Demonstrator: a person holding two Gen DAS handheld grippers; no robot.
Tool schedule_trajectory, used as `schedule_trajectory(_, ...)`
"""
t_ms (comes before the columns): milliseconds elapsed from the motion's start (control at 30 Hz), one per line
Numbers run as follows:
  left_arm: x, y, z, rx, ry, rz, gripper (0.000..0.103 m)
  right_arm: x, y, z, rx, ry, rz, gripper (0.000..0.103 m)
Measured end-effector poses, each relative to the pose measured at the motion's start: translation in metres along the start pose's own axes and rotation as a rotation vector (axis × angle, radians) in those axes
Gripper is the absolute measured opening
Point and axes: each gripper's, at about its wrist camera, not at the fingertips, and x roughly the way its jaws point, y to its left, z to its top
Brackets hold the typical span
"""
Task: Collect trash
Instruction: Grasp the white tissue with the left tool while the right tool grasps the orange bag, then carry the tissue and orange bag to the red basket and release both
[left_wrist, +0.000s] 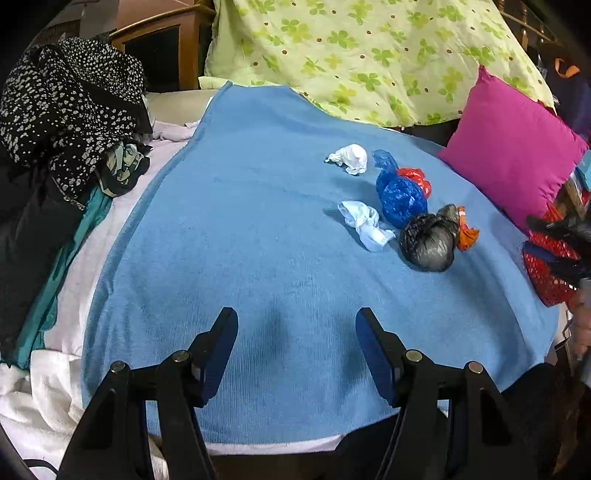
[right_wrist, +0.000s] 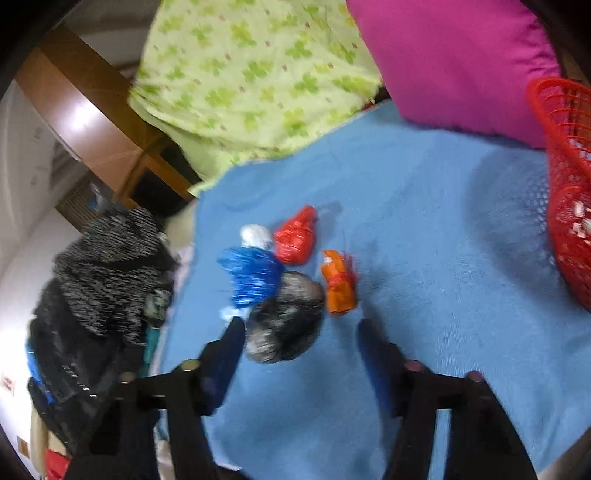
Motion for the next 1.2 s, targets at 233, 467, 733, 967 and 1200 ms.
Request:
schedule_trajectory(233,0.033,0.002,0.066,0.025,0.000,-0.004,0.067,0.071,-0.012,0.026,0.049,0.040,-0.043,0.053)
schedule_trajectory(467,0.114,-0.022,0.176,0.017,0.032,-0.065,0.067,0.119,-0.020,0.025,0.010,0.081,-0.077,0.050)
schedule_trajectory(733,0.239,-0.068,0.237,-0.104,0.212,-0.137,0.067,0.123,-0.024,0.031,-0.026,0.101,-0.092,0.035)
schedule_trajectory(967,0.292,-0.095,0.235,-0.065,0.280,-0.056,0.048,0.118,-0.027,0.033,-0.024,0.107,-0.076,0.030)
schedule_trajectory(1200,0.249,-0.080,0.230,-0.058,0.236,-0.106,0.036,0.088,-0.026,0.038,-0.018,0.002,-0.025,0.028)
